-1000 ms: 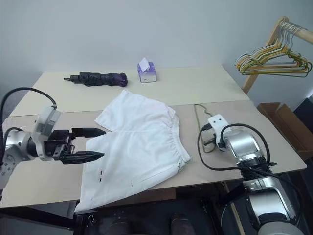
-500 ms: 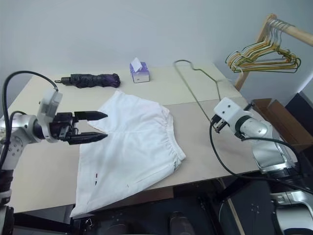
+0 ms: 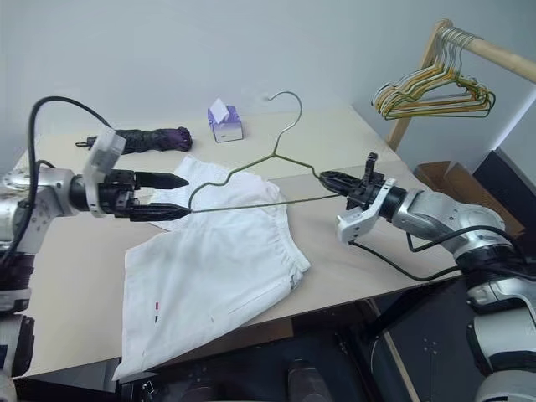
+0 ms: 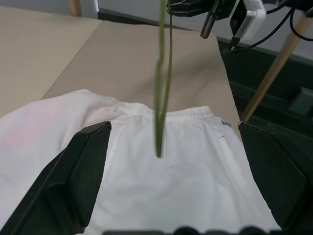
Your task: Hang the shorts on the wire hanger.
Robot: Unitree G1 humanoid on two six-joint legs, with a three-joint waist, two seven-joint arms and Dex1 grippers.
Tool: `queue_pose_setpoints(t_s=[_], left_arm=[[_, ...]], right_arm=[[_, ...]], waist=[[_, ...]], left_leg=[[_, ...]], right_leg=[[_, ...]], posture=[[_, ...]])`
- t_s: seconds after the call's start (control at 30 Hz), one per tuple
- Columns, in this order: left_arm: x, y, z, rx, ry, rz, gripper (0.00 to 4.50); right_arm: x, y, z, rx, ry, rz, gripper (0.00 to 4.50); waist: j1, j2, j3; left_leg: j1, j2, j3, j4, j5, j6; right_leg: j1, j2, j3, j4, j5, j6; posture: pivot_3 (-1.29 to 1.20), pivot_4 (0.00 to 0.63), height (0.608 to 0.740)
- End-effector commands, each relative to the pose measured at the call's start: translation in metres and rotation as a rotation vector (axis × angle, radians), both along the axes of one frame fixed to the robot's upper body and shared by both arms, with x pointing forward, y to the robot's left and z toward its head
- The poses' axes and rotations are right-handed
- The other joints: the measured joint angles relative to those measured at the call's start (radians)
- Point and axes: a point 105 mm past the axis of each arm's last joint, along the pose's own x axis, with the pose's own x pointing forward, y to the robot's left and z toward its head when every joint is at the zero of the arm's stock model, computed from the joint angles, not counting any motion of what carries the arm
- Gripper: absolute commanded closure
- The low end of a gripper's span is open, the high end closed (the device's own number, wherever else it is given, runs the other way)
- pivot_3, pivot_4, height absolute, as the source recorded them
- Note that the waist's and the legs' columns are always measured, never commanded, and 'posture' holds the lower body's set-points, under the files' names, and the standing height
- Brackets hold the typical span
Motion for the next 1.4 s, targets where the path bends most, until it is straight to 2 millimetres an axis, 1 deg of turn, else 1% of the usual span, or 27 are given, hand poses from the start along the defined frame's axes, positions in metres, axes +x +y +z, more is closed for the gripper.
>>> queue_pose_setpoints(t_s=[0.03, 0.17, 0.27, 0.37, 0.43, 0.57, 0.77, 0.8, 1.0, 1.13, 1.23, 1.3, 1.37, 1.4], left_arm=[[0.003, -0.011, 0.002, 0.019, -0.007, -0.027, 0.00], [0.007, -0.022, -0.008, 0.038, 0.004, -0.039, 0.00], [0.005, -0.029, -0.015, 0.061, 0.009, -0.078, 0.00], [0.008, -0.033, -0.026, 0.107, -0.008, -0.082, 0.59], [0.011, -0.034, -0.031, 0.125, -0.014, -0.074, 1.17], [0.013, -0.034, -0.034, 0.134, -0.020, -0.075, 2.54], [0.014, -0.033, -0.036, 0.155, -0.025, -0.084, 4.36], [0.014, -0.033, -0.036, 0.155, -0.025, -0.084, 4.47], [0.015, -0.032, -0.036, 0.171, -0.041, -0.075, 4.47], [0.016, -0.027, -0.033, 0.194, -0.077, -0.067, 4.50], [0.019, -0.017, -0.035, 0.264, -0.157, -0.049, 4.50], [0.021, -0.014, -0.036, 0.289, -0.199, -0.041, 4.50], [0.022, -0.009, -0.040, 0.355, -0.285, -0.053, 4.50], [0.021, -0.007, -0.042, 0.372, -0.312, -0.061, 4.50]], right_arm=[[-0.003, 0.009, 0.019, 0.015, -0.073, 0.055, 4.49], [-0.004, 0.015, 0.025, 0.019, -0.095, 0.072, 4.49], [-0.004, 0.017, 0.029, 0.022, -0.110, 0.066, 4.49], [-0.005, 0.018, 0.034, 0.026, -0.120, 0.066, 4.50], [-0.005, 0.018, 0.036, 0.030, -0.126, 0.060, 4.50], [-0.004, 0.017, 0.038, 0.028, -0.130, 0.047, 4.50], [-0.003, 0.016, 0.043, 0.026, -0.150, 0.031, 4.50], [-0.003, 0.016, 0.044, 0.029, -0.151, 0.032, 4.50], [-0.004, 0.017, 0.046, 0.030, -0.154, 0.035, 4.50], [-0.011, 0.019, 0.046, 0.058, -0.111, 0.082, 3.47], [-0.021, 0.017, 0.045, 0.116, 0.022, 0.125, 2.38], [-0.024, 0.016, 0.046, 0.150, 0.080, 0.136, 1.69], [-0.026, 0.015, 0.044, 0.201, 0.231, 0.122, 1.00], [-0.028, 0.013, 0.042, 0.228, 0.344, 0.105, 0.70]], waist=[[-0.001, 0.000, 0.000], [-0.004, 0.000, 0.000], [-0.008, 0.000, 0.000], [-0.012, 0.000, 0.000], [-0.013, 0.000, 0.000], [-0.021, 0.000, 0.000], [-0.032, 0.000, 0.000], [-0.033, 0.000, 0.000], [-0.037, 0.000, 0.000], [-0.037, 0.000, 0.000], [-0.037, 0.000, 0.000], [-0.038, 0.000, 0.000], [-0.038, 0.000, 0.000], [-0.037, 0.000, 0.000]], left_leg=[[0.000, 0.000, 0.000, 0.000, 0.000, 0.000], [0.000, 0.000, 0.000, 0.000, 0.000, 0.000], [0.001, 0.000, 0.000, 0.001, 0.000, 0.000], [0.001, 0.000, 0.000, 0.001, 0.000, 0.000], [0.001, 0.000, 0.000, 0.001, 0.000, 0.000], [0.001, 0.000, 0.000, 0.001, 0.000, 0.000], [0.001, -0.001, 0.000, 0.001, 0.000, 0.000], [0.001, -0.001, 0.000, 0.001, 0.000, 0.000], [0.001, -0.001, 0.000, 0.001, 0.000, 0.000], [0.001, -0.001, 0.000, 0.001, 0.000, 0.000], [0.001, -0.001, 0.000, 0.001, 0.000, 0.000], [0.002, -0.001, 0.000, 0.001, 0.000, 0.000], [0.005, -0.001, 0.000, 0.001, 0.000, 0.001], [0.007, -0.001, 0.000, 0.001, -0.001, 0.001]], right_leg=[[0.000, 0.000, 0.000, 0.000, 0.000, 0.000], [0.000, 0.000, 0.000, 0.000, 0.000, 0.000], [0.001, 0.000, 0.001, 0.001, 0.000, 0.000], [0.001, 0.000, 0.001, 0.001, 0.001, 0.000], [0.001, 0.000, 0.001, 0.001, 0.001, 0.000], [0.001, 0.000, 0.001, 0.001, 0.001, 0.000], [0.001, 0.000, 0.002, 0.001, 0.001, 0.000], [0.001, 0.000, 0.002, 0.001, 0.001, 0.000], [0.001, 0.000, 0.002, 0.001, 0.001, 0.000], [0.001, 0.000, 0.002, 0.001, 0.001, 0.001], [0.001, 0.000, 0.002, 0.001, 0.001, 0.001], [0.003, 0.000, 0.002, 0.000, 0.001, 0.001], [0.006, 0.000, 0.003, 0.000, 0.001, 0.001], [0.008, 0.000, 0.002, 0.000, 0.001, 0.001]], posture=[[-0.07, 0.000, 0.740], [-0.08, 0.000, 0.740], [-0.08, 0.000, 0.740], [-0.09, 0.000, 0.740], [-0.09, 0.000, 0.740], [-0.10, 0.000, 0.740], [-0.10, 0.000, 0.740], [-0.10, 0.000, 0.740], [-0.10, 0.000, 0.740], [-0.10, 0.000, 0.740], [-0.10, 0.000, 0.740], [-0.09, 0.000, 0.740], [-0.09, 0.000, 0.740], [-0.09, 0.000, 0.740]])
